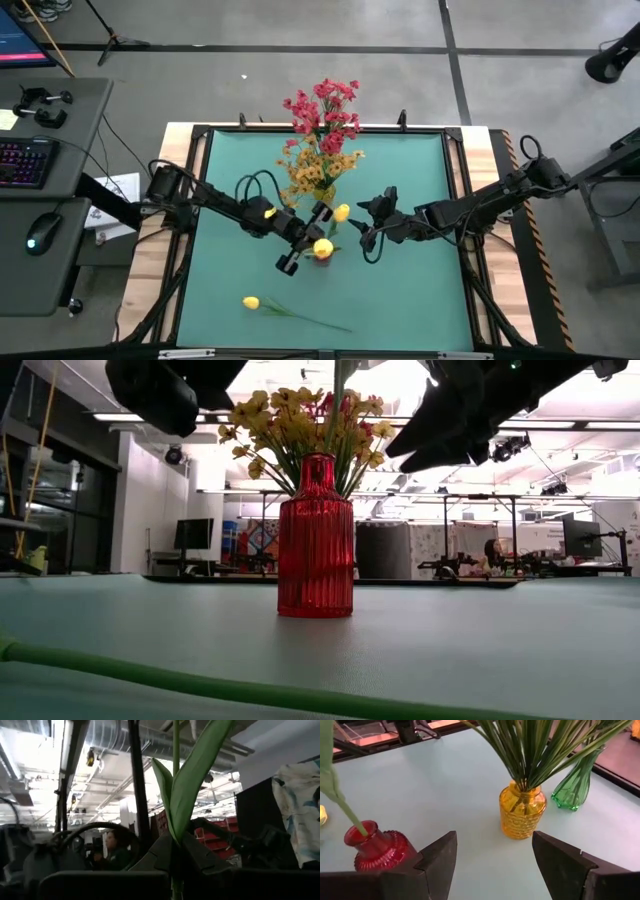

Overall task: Sort flowers into vase by color
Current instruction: Put the top yellow tulip into the red vase

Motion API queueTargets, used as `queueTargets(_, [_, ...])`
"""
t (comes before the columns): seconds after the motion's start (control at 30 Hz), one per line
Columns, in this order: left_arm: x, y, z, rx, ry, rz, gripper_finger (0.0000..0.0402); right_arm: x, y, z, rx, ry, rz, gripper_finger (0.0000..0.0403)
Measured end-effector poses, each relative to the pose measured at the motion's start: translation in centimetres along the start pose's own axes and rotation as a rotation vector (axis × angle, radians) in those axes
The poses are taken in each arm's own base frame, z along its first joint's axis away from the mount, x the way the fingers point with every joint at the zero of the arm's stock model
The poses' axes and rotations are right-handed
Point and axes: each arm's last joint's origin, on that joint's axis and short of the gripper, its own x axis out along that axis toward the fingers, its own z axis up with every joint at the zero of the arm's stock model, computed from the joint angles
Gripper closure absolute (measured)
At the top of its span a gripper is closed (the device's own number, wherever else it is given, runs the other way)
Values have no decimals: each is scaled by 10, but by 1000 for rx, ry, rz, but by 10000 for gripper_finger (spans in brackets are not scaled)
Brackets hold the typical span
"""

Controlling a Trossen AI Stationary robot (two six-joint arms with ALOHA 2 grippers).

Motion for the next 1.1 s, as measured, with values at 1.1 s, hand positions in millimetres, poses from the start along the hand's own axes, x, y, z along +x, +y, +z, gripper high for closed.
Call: queueTargets(1.1, [-22,4,-17,-147,218,93,397,0,0,-1,-4,15,6,155])
